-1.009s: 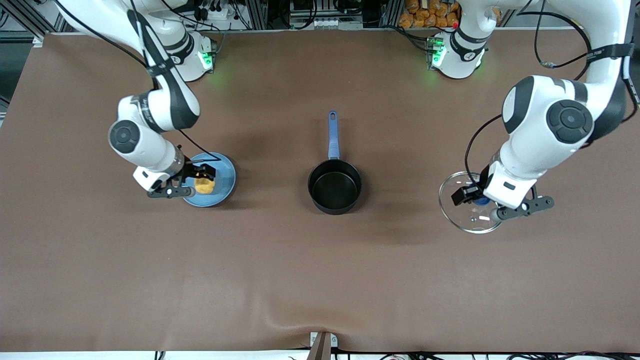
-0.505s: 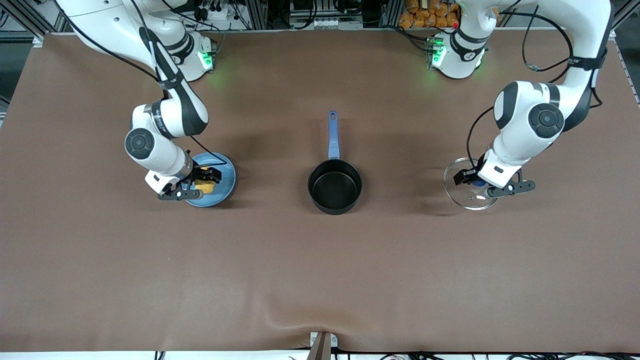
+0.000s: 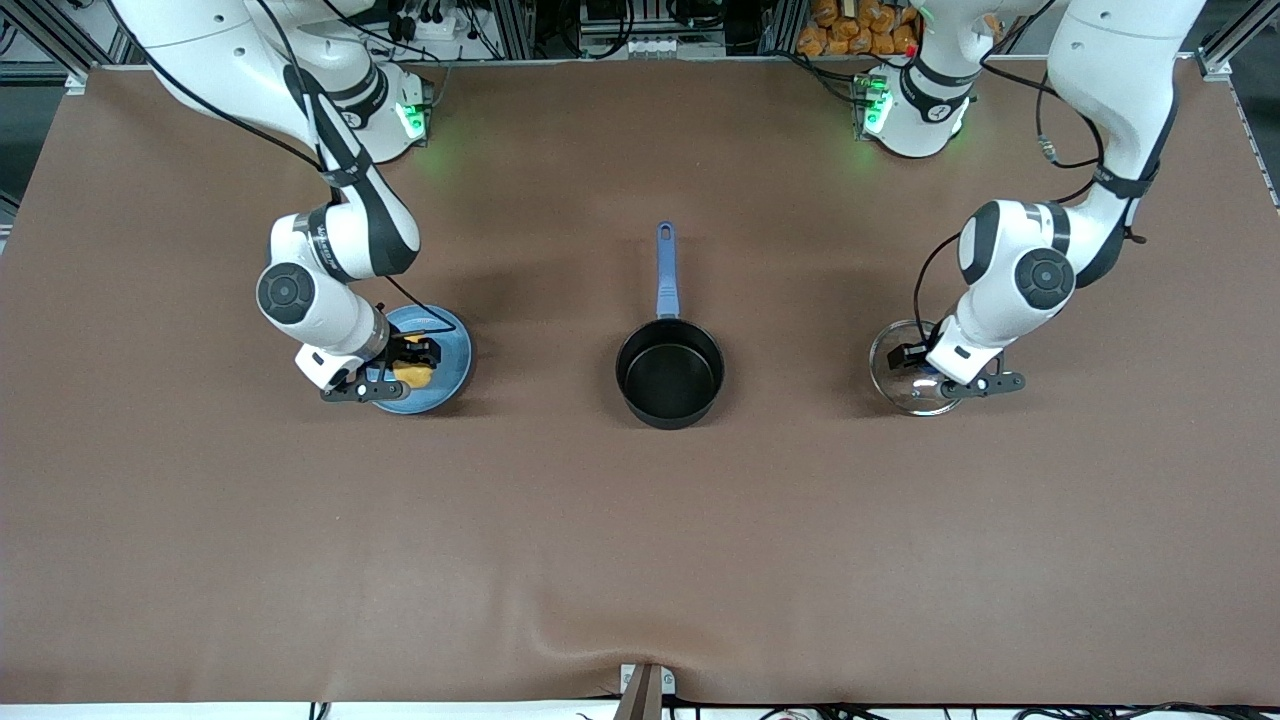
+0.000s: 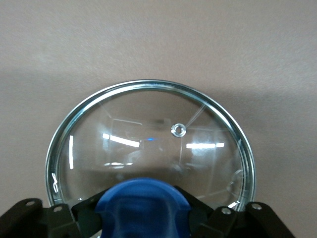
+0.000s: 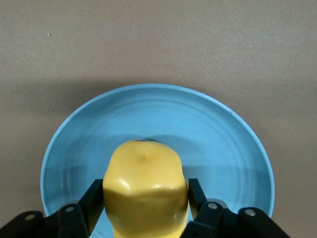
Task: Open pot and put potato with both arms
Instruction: 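Carry the potato over the pot with the right gripper, then lower the potato into the pot and open the right gripper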
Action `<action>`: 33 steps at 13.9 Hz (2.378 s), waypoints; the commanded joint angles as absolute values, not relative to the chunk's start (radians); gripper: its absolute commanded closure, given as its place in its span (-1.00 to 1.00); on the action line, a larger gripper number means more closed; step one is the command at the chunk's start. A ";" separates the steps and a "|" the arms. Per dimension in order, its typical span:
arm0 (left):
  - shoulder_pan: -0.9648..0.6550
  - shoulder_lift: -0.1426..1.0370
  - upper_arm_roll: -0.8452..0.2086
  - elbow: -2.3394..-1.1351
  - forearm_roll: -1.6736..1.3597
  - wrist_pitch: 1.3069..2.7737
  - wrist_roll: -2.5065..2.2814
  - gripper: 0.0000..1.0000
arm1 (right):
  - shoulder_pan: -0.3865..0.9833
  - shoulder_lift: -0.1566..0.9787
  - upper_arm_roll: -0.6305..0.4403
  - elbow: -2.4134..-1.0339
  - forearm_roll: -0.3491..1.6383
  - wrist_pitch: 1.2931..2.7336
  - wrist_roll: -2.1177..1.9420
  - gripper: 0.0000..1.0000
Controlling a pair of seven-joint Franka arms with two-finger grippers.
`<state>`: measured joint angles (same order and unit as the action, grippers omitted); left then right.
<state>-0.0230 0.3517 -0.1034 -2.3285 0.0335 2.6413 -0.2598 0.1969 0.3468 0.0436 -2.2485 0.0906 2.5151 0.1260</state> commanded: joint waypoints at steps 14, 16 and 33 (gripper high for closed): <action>0.031 0.224 -0.141 -1.713 0.029 2.003 -0.241 -1.00 | 0.395 0.492 0.193 -1.507 0.072 2.086 0.595 1.00; 0.041 0.218 -0.140 -1.703 0.028 2.003 -0.241 -1.00 | 0.477 0.622 0.189 -1.345 0.040 2.086 0.713 1.00; 0.041 0.204 -0.144 -1.706 0.028 1.996 -0.245 -1.00 | 0.715 0.979 0.183 -1.127 -0.186 2.151 0.975 1.00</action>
<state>0.0357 0.2163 -0.1416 -1.7035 0.0334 2.0111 -0.2557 0.6915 0.9470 0.1875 -1.1589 -0.1457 2.1614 0.9301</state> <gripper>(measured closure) 0.000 0.339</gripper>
